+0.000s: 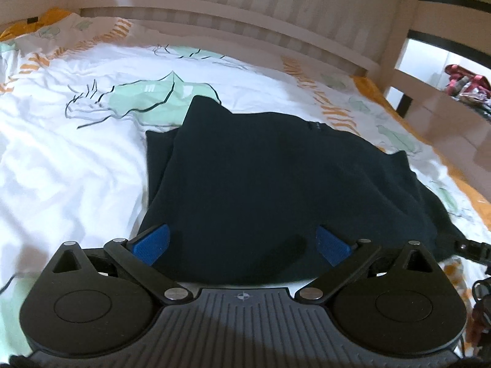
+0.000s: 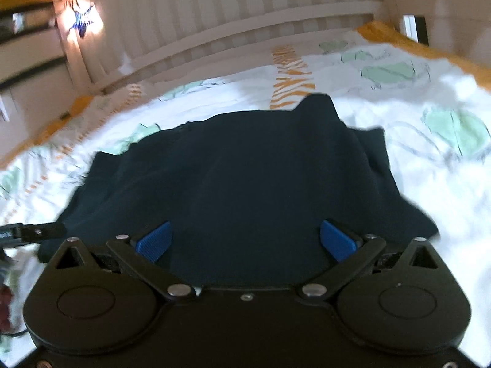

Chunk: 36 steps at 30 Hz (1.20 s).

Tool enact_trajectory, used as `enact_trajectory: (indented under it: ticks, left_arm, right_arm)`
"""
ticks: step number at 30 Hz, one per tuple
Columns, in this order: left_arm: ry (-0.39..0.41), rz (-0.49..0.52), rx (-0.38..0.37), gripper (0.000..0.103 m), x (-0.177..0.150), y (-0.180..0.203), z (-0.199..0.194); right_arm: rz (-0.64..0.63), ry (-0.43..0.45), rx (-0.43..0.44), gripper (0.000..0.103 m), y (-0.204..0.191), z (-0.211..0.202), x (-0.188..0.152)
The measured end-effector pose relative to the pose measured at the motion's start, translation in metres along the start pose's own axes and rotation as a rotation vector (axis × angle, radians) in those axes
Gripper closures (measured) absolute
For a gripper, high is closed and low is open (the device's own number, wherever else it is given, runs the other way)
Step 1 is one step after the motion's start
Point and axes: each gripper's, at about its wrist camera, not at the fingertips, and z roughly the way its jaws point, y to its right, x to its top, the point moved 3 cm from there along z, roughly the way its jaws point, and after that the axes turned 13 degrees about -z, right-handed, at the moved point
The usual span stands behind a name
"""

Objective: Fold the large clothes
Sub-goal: 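Grasp the folded hoodie edge with both grippers and lift it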

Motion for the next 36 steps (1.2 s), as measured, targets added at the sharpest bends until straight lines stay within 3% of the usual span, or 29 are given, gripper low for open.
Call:
enact_trajectory:
  ticks: [7,15,20,29,36]
  left_arm:
    - [-0.088,-0.219,-0.059,0.000,-0.019,-0.038,-0.016]
    - [-0.140,-0.344,-0.133,0.000,0.014,-0.059,0.002]
    - [-0.164,-0.397,-0.147,0.000,0.031,-0.068,0.028]
    - [-0.205,-0.318,-0.141,0.000,0.049,-0.043,0.071]
    - [-0.226,-0.275,-0.127,0.001,0.055,-0.036,0.083]
  right_arm:
    - [0.355,0.003,0.096,0.001,0.036,-0.028,-0.022]
    - [0.622,0.086,0.199,0.001,0.097,-0.013,-0.016]
    - [0.629,0.056,0.264,0.000,0.120,0.015,-0.003]
    - [0.459,-0.026,0.274,0.000,0.106,0.050,0.025]
    - [0.430,0.011,0.299,0.000,0.108,0.063,0.026]
